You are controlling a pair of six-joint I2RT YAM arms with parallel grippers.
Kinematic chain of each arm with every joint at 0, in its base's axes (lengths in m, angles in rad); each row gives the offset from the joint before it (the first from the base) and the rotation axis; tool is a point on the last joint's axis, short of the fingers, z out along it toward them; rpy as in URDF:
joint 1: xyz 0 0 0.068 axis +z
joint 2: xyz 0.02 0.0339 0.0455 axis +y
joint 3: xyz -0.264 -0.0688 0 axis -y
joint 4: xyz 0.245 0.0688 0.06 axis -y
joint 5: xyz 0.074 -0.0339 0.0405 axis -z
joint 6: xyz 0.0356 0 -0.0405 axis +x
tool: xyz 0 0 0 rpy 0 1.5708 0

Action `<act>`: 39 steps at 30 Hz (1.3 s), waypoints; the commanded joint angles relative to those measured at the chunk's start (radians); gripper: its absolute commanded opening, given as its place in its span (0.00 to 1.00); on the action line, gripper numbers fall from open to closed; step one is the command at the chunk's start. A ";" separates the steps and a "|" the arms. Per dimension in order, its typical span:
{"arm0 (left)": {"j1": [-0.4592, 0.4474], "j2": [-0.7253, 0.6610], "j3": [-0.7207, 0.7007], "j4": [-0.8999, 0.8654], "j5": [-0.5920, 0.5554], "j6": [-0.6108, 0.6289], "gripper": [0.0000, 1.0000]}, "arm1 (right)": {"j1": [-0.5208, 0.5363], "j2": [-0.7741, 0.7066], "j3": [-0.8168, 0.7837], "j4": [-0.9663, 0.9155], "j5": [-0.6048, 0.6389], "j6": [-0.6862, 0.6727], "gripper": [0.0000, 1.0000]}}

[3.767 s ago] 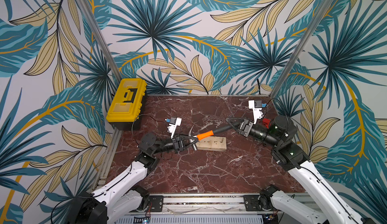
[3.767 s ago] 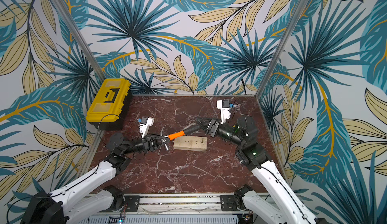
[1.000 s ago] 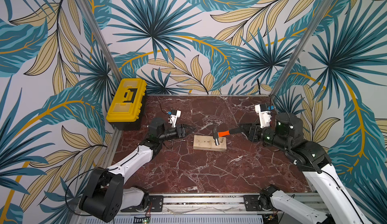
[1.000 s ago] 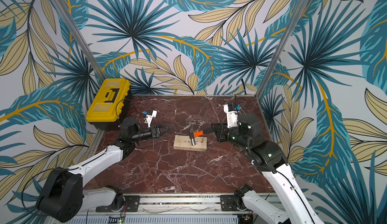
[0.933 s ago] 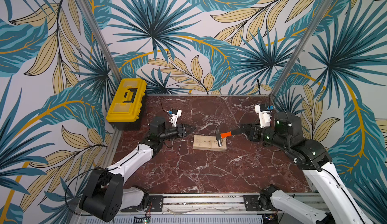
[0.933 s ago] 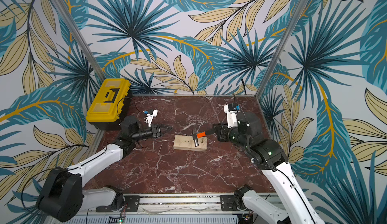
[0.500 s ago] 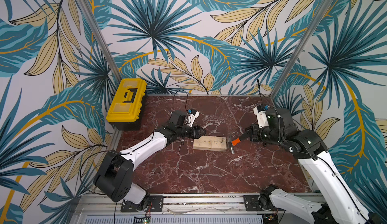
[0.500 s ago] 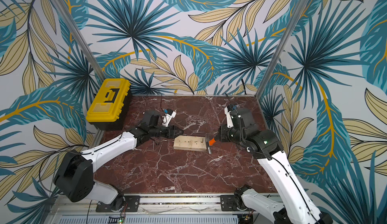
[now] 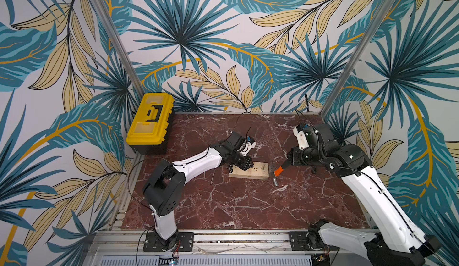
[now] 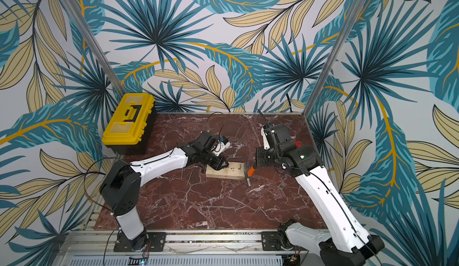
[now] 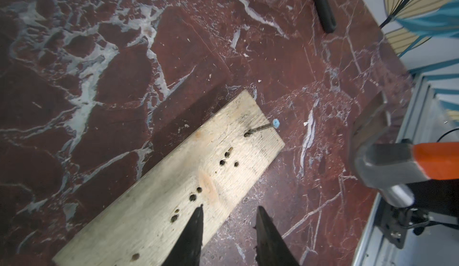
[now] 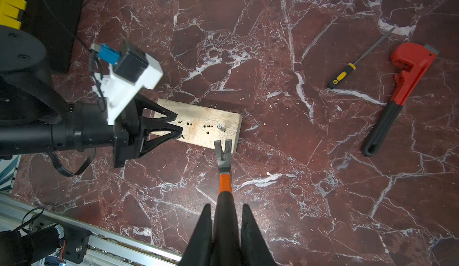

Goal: Use a claw hammer to pull out a nail
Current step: Remove the nail from the mounting plate.

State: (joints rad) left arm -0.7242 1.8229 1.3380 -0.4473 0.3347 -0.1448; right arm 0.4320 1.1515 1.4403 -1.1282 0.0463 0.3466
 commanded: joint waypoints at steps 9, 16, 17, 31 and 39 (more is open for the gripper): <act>-0.082 0.108 0.108 -0.087 -0.176 0.155 0.38 | 0.001 0.011 0.003 0.023 -0.006 0.003 0.00; -0.112 0.139 0.098 -0.111 -0.270 0.204 0.38 | 0.000 0.032 -0.014 0.045 -0.046 0.003 0.00; -0.112 0.146 0.093 -0.114 -0.273 0.200 0.37 | 0.001 0.039 -0.016 0.046 -0.046 0.006 0.00; -0.112 0.164 0.041 -0.112 -0.234 0.176 0.35 | 0.000 0.110 -0.037 0.095 -0.040 -0.005 0.00; -0.113 0.169 0.041 -0.111 -0.208 0.180 0.35 | 0.001 0.145 -0.038 0.133 -0.036 0.000 0.00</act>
State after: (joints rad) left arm -0.8345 1.9594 1.4117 -0.5312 0.0975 0.0341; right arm 0.4320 1.2980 1.4040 -1.0595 0.0181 0.3462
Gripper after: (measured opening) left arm 0.346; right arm 0.196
